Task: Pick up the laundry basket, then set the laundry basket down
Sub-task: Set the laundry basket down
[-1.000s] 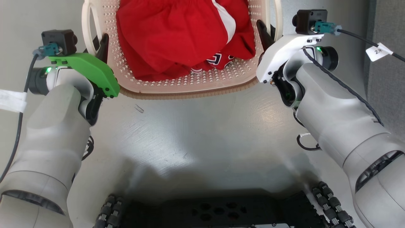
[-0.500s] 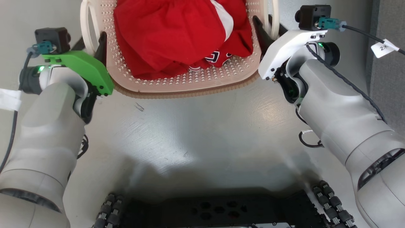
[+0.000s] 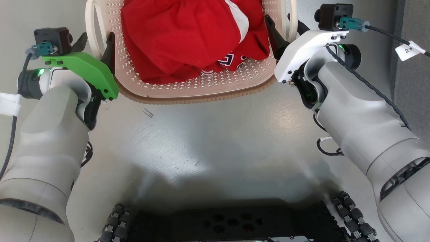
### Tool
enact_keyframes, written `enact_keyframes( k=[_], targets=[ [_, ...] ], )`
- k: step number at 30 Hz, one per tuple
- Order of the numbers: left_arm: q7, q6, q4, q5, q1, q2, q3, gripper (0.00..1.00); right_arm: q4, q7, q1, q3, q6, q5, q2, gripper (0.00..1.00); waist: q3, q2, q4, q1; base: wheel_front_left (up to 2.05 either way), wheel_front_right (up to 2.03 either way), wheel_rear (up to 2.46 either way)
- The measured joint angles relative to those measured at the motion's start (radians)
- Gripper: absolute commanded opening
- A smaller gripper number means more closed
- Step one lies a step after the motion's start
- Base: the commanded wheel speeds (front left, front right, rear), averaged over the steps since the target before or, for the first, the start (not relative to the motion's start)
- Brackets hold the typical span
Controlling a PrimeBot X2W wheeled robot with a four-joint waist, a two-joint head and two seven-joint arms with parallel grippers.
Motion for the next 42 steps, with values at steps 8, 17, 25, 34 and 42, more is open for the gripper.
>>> enact_keyframes(
  k=[8, 17, 25, 34, 42],
  targets=[
    [0.0, 0.0, -0.002, 0.0, 0.0, -0.011, 0.001, 1.0, 0.001, 0.0, 0.001, -0.005, 0.0, -0.002, 0.0, 1.0, -0.02, 0.0, 0.002, 0.0, 0.0, 0.0, 0.0],
    [0.0, 0.0, -0.012, -0.002, 0.021, -0.009, 0.015, 1.0, 0.003, 0.0, 0.01, -0.006, 0.001, -0.002, 0.0, 1.0, -0.072, 0.0, 0.001, 0.0, 0.0, 0.0, 0.0],
    [0.0, 0.0, -0.031, -0.017, 0.082, 0.003, 0.038, 1.0, 0.0, 0.0, 0.065, -0.002, 0.003, -0.002, 0.0, 1.0, -0.139, 0.0, -0.006, 0.0, 0.0, 0.0, 0.0],
    [0.0, 0.0, -0.086, -0.02, 0.136, 0.029, 0.085, 1.0, -0.019, 0.0, 0.095, 0.003, 0.007, -0.013, 0.0, 1.0, -0.23, 0.0, -0.023, 0.0, 0.0, 0.0, 0.0],
    [0.0, 0.0, -0.124, -0.018, 0.2, 0.045, 0.111, 1.0, -0.051, 0.0, 0.116, -0.003, 0.007, -0.035, 0.002, 1.0, -0.306, 0.0, -0.036, 0.0, 0.0, 0.0, 0.0]
  ],
)
